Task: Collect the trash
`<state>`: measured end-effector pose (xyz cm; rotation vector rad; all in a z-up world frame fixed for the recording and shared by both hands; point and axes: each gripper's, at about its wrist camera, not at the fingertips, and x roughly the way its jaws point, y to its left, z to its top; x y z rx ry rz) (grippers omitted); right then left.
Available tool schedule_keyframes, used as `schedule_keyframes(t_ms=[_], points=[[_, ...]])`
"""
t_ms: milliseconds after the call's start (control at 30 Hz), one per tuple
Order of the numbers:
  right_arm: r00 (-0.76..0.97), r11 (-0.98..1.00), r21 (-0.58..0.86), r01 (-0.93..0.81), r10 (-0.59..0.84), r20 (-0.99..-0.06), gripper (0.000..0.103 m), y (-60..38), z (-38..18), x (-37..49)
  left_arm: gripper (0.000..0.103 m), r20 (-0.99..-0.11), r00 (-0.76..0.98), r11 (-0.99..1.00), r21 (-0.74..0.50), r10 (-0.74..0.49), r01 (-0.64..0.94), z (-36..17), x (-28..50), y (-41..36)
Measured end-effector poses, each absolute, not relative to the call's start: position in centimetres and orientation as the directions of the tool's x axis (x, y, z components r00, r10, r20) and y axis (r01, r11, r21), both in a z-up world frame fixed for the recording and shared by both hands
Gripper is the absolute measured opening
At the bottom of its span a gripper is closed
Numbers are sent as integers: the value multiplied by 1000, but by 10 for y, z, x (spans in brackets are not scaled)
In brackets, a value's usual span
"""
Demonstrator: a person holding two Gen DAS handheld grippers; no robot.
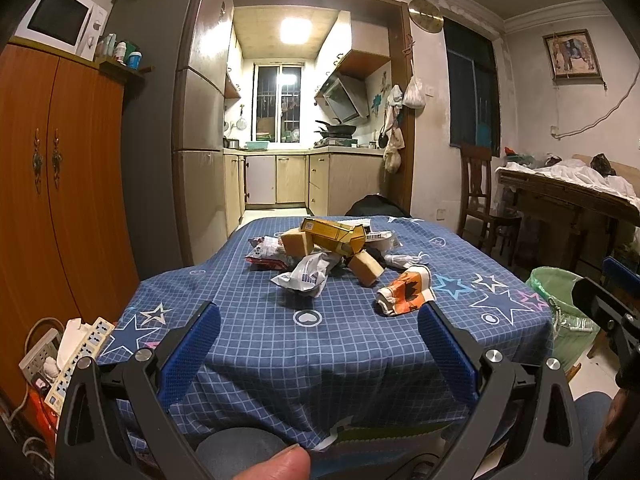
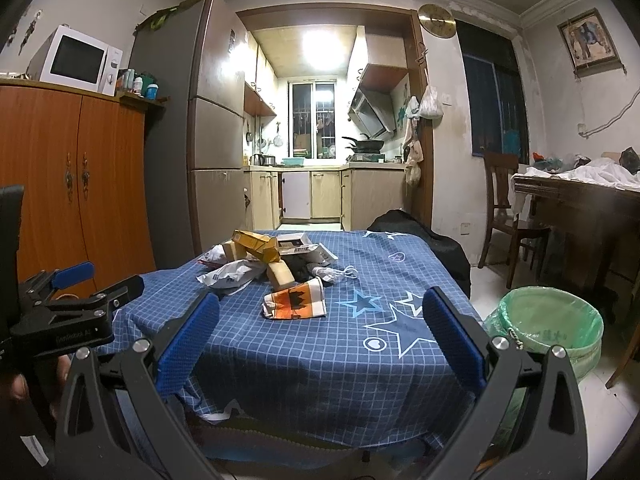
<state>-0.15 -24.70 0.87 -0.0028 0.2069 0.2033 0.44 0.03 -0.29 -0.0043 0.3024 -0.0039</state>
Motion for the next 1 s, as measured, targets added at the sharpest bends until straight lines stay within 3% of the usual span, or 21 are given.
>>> schedule_keyframes(t_ms=[1000], points=[[954,980,17,-198,197,-226,98,-244,7,4,98,-312,950,1000,-12,0,-4,-4,10,3]])
